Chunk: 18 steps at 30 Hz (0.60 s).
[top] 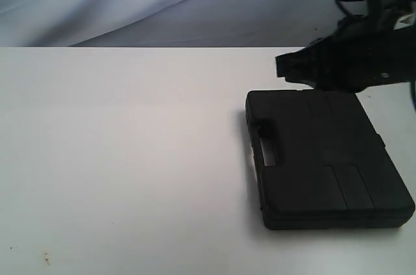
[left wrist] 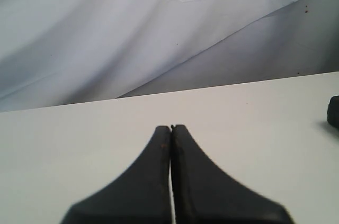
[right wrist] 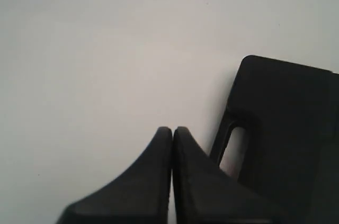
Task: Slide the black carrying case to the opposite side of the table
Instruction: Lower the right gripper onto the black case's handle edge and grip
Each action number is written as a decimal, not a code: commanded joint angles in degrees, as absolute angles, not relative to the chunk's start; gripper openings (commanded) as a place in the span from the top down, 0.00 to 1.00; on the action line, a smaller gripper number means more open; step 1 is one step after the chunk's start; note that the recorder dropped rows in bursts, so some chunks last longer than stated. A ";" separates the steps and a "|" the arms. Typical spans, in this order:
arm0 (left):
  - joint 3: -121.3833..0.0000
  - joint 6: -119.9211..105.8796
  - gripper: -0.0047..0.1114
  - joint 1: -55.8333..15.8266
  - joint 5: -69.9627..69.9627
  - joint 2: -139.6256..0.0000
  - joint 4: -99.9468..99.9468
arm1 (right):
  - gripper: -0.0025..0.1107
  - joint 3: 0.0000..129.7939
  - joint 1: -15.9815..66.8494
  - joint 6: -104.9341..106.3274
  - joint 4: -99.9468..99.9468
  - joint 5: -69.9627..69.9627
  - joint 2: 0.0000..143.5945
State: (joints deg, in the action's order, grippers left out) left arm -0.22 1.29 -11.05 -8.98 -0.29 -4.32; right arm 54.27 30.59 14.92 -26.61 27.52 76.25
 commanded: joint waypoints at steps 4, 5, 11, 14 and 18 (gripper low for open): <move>0.00 1.42 0.96 -10.82 -8.83 0.00 -4.40 | 0.98 64.38 38.10 -9.05 -6.53 30.84 86.29; 0.00 1.42 0.96 -10.82 -8.83 0.00 -4.40 | 0.98 65.85 38.76 -11.14 -5.25 32.07 87.48; 0.00 1.42 0.96 -10.82 -8.83 0.00 -4.40 | 0.98 76.39 40.08 -19.62 -1.26 44.57 95.81; 0.00 1.42 0.96 -10.82 -8.83 0.00 -4.40 | 0.98 80.12 40.08 -24.19 1.67 49.73 99.84; 0.00 1.42 0.96 -10.82 -8.83 0.00 -4.40 | 0.98 83.18 39.97 -24.81 1.90 53.15 104.80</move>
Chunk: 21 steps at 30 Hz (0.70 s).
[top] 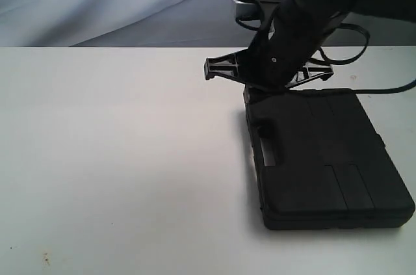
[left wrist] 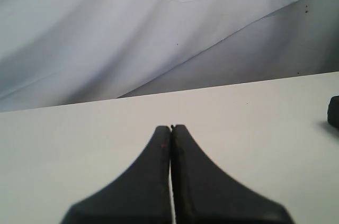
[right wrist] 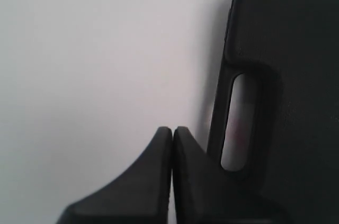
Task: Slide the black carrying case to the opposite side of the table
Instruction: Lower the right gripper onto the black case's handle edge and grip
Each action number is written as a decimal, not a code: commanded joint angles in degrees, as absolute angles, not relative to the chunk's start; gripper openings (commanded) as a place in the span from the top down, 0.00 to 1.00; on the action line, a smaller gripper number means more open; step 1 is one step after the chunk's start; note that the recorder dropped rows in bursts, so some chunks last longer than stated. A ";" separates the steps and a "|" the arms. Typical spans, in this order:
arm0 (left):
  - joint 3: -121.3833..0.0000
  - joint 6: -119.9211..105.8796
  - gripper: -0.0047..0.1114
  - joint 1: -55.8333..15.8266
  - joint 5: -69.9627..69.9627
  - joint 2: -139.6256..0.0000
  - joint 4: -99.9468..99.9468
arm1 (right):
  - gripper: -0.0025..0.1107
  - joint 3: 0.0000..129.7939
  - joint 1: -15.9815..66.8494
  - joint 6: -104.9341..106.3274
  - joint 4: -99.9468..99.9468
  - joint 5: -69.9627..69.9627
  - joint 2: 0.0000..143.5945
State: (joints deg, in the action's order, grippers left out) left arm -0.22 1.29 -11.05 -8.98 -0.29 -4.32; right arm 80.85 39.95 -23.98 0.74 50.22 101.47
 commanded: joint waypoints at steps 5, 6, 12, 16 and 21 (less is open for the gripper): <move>0.00 1.42 0.96 -10.82 -8.83 0.00 -4.40 | 0.98 85.54 38.44 -24.83 1.50 56.83 109.21; 0.00 1.42 0.96 -10.82 -8.83 0.00 -4.40 | 0.98 86.16 37.08 -24.72 0.67 57.78 110.26; 0.00 1.42 0.96 -10.82 -8.83 0.00 -4.40 | 0.98 86.47 32.49 -18.60 -9.22 57.51 112.55; 0.00 1.42 0.96 -10.82 -8.83 0.00 -4.40 | 0.98 86.47 32.59 -17.96 -8.69 56.82 114.33; 0.00 1.42 0.96 -10.82 -8.83 0.00 -4.40 | 0.91 86.47 32.59 -17.57 -8.39 57.09 116.43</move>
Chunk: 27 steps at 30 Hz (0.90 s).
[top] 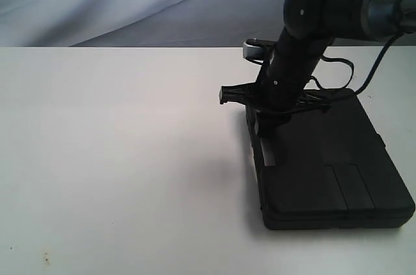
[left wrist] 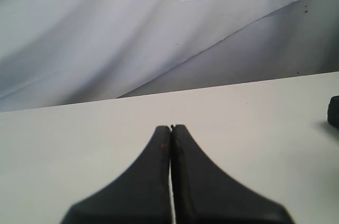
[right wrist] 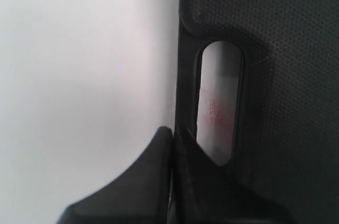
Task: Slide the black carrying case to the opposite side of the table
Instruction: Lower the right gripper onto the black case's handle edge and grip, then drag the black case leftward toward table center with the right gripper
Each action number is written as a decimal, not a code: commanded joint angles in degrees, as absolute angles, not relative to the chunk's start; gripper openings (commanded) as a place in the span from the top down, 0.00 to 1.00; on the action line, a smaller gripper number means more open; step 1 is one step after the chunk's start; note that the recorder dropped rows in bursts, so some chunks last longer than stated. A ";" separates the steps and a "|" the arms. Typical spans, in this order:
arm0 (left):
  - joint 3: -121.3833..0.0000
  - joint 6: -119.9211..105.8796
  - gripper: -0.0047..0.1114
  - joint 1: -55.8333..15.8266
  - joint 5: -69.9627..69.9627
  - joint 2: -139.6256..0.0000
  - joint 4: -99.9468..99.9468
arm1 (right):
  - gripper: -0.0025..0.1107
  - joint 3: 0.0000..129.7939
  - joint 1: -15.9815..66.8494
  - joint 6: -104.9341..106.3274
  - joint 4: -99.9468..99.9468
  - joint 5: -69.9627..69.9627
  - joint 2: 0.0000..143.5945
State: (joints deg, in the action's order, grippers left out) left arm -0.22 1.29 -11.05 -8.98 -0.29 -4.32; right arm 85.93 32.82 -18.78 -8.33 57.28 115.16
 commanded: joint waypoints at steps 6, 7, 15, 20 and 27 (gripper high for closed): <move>0.00 1.42 0.96 -10.82 -8.83 0.00 -4.40 | 0.67 86.47 32.59 -17.91 -8.62 56.12 117.73; 0.00 1.42 0.96 -10.82 -8.83 0.00 -4.40 | 0.65 86.47 32.59 -18.02 -8.37 55.83 117.73; 0.00 1.42 0.96 -10.82 -8.83 0.00 -4.40 | 0.64 86.47 32.59 -18.69 -8.15 55.31 119.36; 0.00 1.42 0.96 -10.82 -8.83 0.00 -4.40 | 0.64 86.47 32.59 -18.92 -8.49 54.48 121.33; 0.00 1.42 0.96 -10.82 -8.83 0.00 -4.40 | 0.65 86.47 32.59 -20.21 -8.24 53.67 123.50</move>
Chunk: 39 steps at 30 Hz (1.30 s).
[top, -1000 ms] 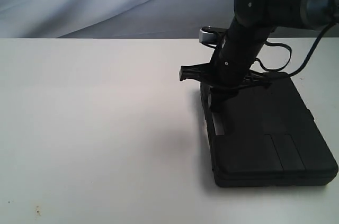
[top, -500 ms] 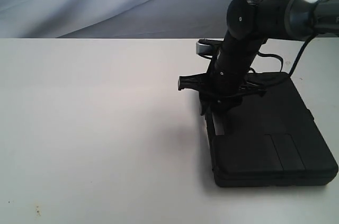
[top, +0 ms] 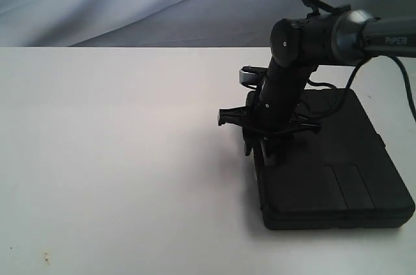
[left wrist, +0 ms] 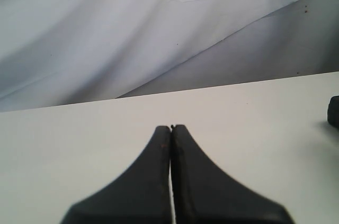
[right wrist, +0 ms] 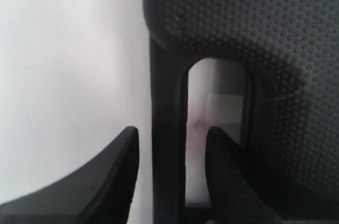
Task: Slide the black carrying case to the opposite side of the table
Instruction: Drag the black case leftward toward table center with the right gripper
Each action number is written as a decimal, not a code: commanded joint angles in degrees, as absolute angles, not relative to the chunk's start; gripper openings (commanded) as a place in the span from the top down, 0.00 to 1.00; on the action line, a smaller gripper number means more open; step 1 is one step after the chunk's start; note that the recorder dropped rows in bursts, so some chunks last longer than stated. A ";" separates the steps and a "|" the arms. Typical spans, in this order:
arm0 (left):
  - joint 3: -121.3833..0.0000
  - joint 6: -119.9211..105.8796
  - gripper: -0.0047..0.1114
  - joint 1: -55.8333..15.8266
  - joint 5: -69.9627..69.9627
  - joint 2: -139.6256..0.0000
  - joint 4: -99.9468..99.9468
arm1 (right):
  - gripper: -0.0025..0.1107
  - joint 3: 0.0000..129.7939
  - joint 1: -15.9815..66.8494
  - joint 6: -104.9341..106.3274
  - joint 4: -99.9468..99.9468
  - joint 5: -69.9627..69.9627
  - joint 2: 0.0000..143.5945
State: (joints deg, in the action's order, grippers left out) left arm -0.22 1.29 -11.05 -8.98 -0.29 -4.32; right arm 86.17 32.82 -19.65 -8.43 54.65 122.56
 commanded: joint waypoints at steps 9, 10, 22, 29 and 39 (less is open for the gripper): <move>0.00 1.42 0.96 -10.82 -8.83 0.00 -4.40 | 0.98 86.47 32.96 -21.48 -8.24 52.92 123.76; 0.00 1.42 0.96 -10.82 -8.83 0.00 -4.40 | 0.98 86.47 33.21 -22.08 -8.12 52.89 123.76; 0.00 1.42 0.96 -10.82 -8.83 0.00 -4.40 | 0.98 90.06 38.42 -28.84 -8.29 50.04 126.29; 0.00 1.42 0.96 -10.82 -8.83 0.00 -4.40 | 0.98 94.15 40.93 -32.35 -8.44 48.52 128.81; 0.00 1.42 0.96 -10.82 -8.83 0.00 -4.40 | 0.98 101.00 43.12 -35.14 -8.61 48.42 132.45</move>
State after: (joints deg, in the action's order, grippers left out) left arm -0.22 1.29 -11.05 -8.98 -0.29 -4.32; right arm 99.07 42.20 -34.97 -6.85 50.73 131.33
